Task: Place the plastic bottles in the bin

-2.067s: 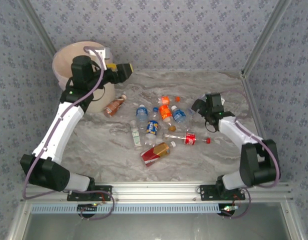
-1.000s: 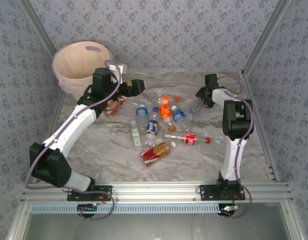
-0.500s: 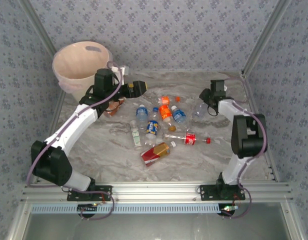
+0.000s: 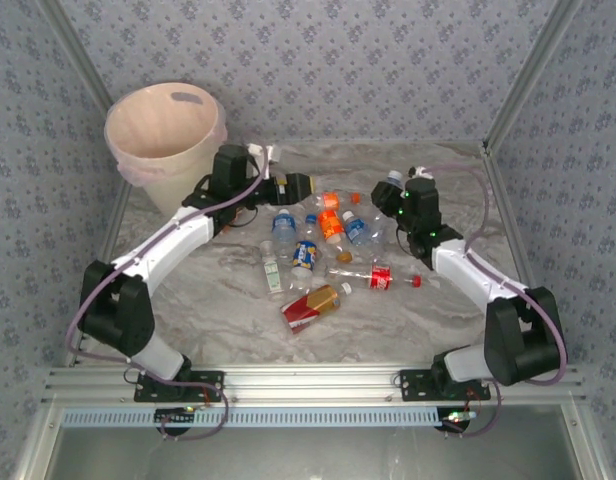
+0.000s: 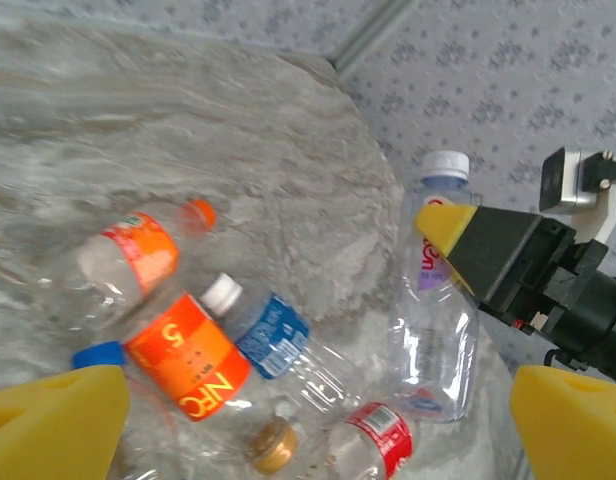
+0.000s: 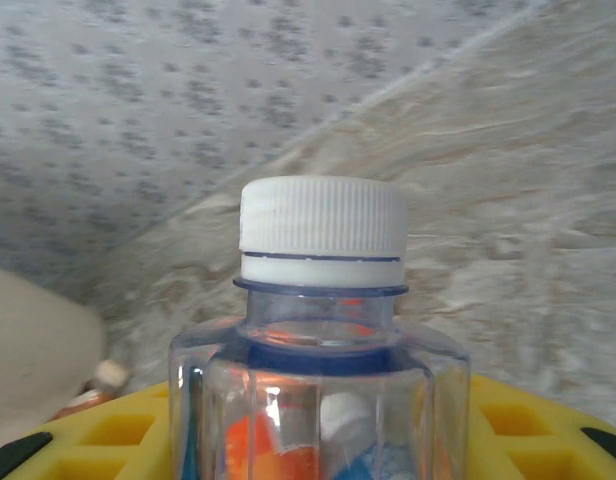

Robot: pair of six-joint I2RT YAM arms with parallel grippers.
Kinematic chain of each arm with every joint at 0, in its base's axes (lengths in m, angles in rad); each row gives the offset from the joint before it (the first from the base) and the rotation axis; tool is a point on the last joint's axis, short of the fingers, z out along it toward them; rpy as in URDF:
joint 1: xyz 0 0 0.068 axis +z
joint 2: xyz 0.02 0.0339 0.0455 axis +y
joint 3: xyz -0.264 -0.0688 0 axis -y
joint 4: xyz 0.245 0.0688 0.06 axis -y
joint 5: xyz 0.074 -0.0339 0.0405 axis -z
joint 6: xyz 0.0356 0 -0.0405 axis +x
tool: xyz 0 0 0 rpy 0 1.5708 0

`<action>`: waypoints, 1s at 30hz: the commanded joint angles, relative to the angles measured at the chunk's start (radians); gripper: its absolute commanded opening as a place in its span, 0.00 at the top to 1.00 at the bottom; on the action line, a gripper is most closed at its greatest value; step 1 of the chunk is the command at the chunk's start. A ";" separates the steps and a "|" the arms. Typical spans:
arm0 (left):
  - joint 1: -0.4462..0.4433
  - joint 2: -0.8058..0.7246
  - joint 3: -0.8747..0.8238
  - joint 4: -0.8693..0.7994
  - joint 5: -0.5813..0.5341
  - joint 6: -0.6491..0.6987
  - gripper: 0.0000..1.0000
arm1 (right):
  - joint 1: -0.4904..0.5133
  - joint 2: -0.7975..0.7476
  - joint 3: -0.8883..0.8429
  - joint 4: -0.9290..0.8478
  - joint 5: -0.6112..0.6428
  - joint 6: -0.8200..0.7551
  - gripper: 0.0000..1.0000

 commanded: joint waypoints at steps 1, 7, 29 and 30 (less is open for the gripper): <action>-0.032 0.035 -0.019 0.109 0.114 -0.018 0.02 | 0.050 -0.012 -0.024 0.185 -0.006 0.073 0.49; -0.089 0.092 0.007 0.130 0.192 0.028 0.02 | 0.123 0.027 -0.010 0.332 -0.024 0.143 0.49; -0.168 0.172 0.093 0.043 0.212 0.178 0.17 | 0.169 0.078 0.051 0.424 -0.150 0.255 0.49; -0.168 0.174 0.096 0.043 0.216 0.179 0.21 | 0.170 0.077 0.052 0.425 -0.154 0.255 0.49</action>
